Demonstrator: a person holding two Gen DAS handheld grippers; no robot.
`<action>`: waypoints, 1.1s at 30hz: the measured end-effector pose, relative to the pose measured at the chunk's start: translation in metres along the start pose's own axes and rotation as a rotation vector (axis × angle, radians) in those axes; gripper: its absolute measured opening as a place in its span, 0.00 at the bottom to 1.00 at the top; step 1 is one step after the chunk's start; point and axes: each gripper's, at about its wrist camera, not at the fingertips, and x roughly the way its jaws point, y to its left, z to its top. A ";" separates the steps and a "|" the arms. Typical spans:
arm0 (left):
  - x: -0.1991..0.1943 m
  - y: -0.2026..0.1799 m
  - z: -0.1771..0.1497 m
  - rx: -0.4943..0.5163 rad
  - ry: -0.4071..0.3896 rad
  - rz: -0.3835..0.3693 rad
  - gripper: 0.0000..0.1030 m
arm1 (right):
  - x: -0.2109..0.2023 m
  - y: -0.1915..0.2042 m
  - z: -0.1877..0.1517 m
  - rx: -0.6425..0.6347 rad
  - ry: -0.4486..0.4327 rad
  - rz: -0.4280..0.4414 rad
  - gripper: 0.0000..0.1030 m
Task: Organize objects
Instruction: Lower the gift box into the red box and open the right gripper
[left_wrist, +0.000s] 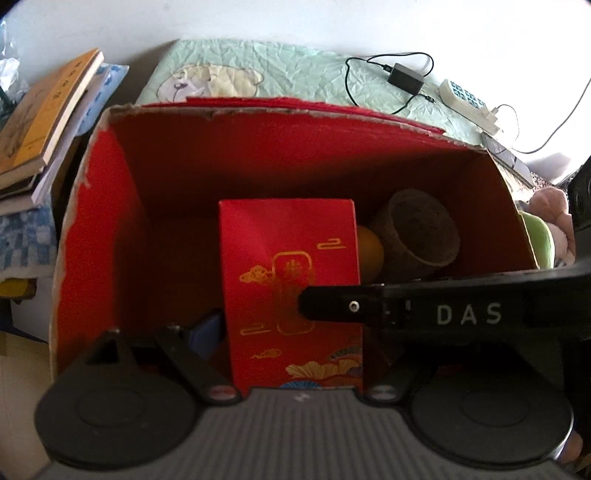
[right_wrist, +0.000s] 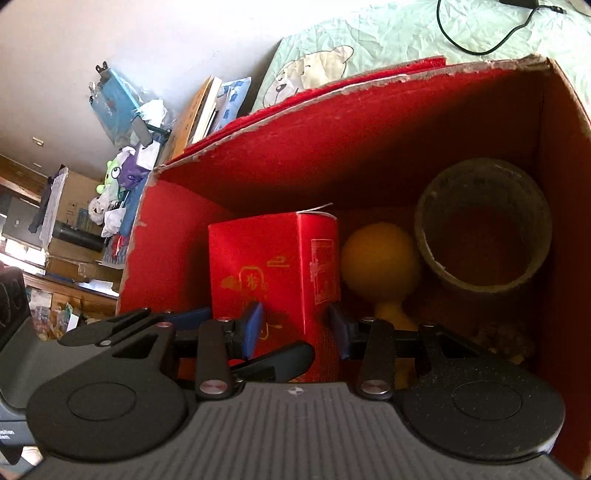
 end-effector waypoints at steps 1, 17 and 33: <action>0.002 0.001 0.002 -0.002 0.011 -0.003 0.80 | 0.000 -0.001 0.000 0.005 -0.002 -0.002 0.42; 0.017 -0.004 0.013 0.049 0.068 0.018 0.85 | 0.001 -0.017 0.003 0.077 0.014 -0.030 0.41; 0.017 -0.023 0.009 0.132 0.053 0.048 0.89 | -0.016 -0.013 -0.002 0.083 -0.010 -0.059 0.41</action>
